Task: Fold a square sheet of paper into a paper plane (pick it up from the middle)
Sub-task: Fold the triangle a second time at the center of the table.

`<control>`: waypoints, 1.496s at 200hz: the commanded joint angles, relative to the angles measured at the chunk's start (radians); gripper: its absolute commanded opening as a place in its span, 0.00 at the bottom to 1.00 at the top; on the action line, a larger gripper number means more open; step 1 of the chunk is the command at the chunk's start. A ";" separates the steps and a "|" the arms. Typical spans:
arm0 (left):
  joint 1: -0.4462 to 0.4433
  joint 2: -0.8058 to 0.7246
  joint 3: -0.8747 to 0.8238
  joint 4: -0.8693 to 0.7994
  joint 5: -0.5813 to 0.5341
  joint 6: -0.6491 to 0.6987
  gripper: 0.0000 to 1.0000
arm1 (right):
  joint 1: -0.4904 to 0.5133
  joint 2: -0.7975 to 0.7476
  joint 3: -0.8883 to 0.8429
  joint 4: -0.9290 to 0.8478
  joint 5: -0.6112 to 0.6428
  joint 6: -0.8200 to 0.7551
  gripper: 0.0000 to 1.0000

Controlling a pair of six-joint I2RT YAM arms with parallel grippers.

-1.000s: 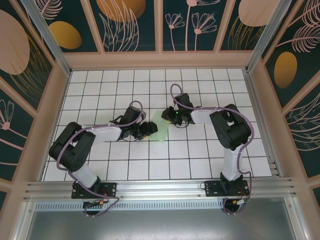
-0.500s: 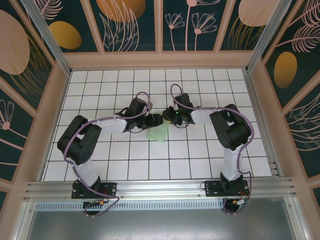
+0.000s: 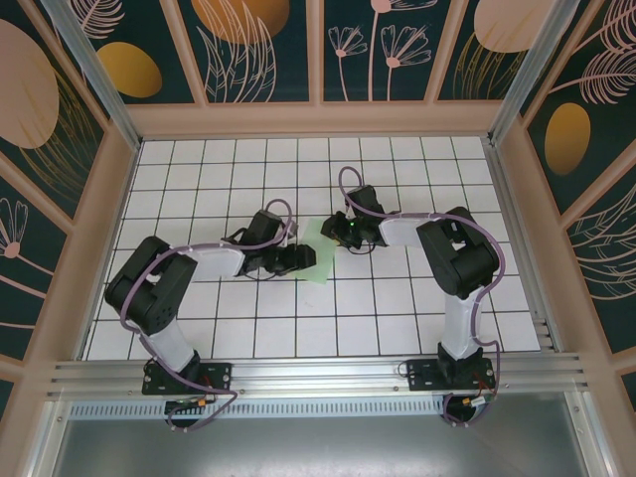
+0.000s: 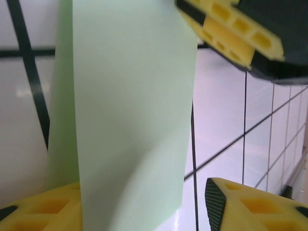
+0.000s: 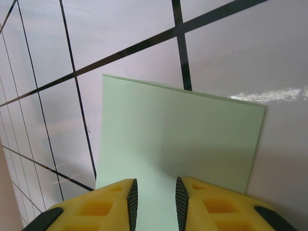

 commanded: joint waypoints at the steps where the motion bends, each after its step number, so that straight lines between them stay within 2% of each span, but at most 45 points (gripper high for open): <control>1: 0.004 -0.062 -0.028 0.068 0.063 -0.031 0.56 | -0.011 0.098 -0.055 -0.137 0.082 -0.017 0.31; 29: 0.003 -0.077 -0.035 0.136 0.122 -0.051 0.56 | -0.011 0.099 -0.056 -0.138 0.084 -0.017 0.31; 87: 0.003 -0.007 0.031 0.223 0.139 -0.057 0.58 | -0.015 0.081 -0.062 -0.126 0.045 -0.030 0.31; 149: 0.003 0.093 0.066 0.257 0.131 -0.037 0.63 | -0.054 -0.002 -0.060 -0.064 -0.145 -0.078 0.32; 171: 0.003 0.085 0.069 0.222 0.111 -0.003 0.66 | -0.087 -0.066 -0.089 -0.004 -0.290 -0.111 0.34; 201: 0.003 0.085 0.064 0.196 0.084 0.027 0.64 | -0.123 -0.173 -0.158 0.029 -0.394 -0.152 0.36; 252: 0.003 0.124 0.081 0.210 0.089 0.005 0.55 | -0.120 -0.283 -0.248 0.000 -0.342 -0.200 0.36; 299: 0.004 0.127 0.090 0.195 0.075 0.003 0.46 | -0.077 -0.266 -0.240 -0.014 -0.320 -0.239 0.36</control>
